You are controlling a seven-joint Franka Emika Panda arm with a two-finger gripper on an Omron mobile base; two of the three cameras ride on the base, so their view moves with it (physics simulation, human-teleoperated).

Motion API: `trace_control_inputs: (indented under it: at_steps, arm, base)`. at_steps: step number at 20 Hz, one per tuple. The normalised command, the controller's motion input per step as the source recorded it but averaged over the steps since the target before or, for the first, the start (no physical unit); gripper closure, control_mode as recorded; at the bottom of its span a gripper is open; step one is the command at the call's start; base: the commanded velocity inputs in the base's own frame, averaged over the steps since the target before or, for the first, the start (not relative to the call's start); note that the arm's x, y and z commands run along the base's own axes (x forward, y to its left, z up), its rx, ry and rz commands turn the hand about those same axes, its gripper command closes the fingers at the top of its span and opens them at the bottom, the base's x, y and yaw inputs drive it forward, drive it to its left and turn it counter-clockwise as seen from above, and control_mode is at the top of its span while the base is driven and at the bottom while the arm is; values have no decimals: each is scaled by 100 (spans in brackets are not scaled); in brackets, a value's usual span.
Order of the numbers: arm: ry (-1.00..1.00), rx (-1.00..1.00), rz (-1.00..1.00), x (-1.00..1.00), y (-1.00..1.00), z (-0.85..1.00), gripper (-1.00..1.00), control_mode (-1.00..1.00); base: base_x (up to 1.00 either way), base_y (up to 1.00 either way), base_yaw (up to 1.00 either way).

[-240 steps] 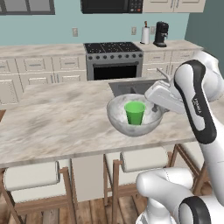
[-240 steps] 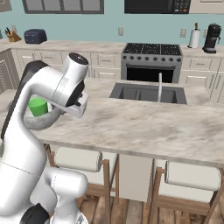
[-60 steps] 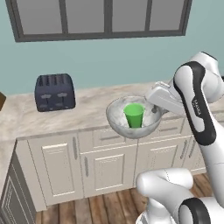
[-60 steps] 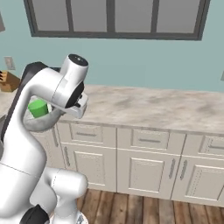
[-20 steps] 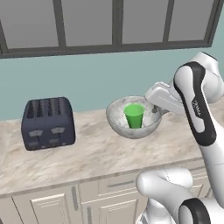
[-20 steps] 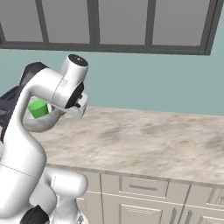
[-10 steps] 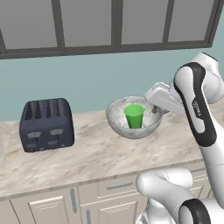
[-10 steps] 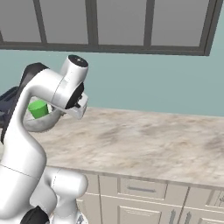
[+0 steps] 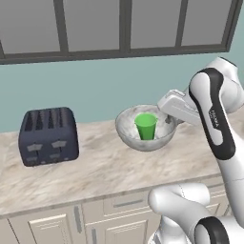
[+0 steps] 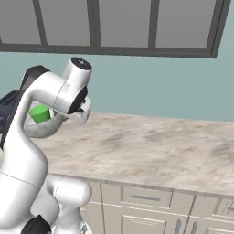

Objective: Place the cup inside the bowl on the dining table and move the bowl to any counter.

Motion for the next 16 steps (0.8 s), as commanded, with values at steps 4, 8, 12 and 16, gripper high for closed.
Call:
trace_control_inputs:
  at_steps: [4,8,12,16]
  arm:
    - [0,0,0,0,0,0,100,100]
    - [0,0,0,0,0,0,100,100]
    - [0,0,0,0,0,0,100,100]
    - [0,0,0,0,0,0,100,100]
  base:
    - [18,-40,0]
    - [12,-32,0]
    - [6,-18,0]
    - [9,-15,0]
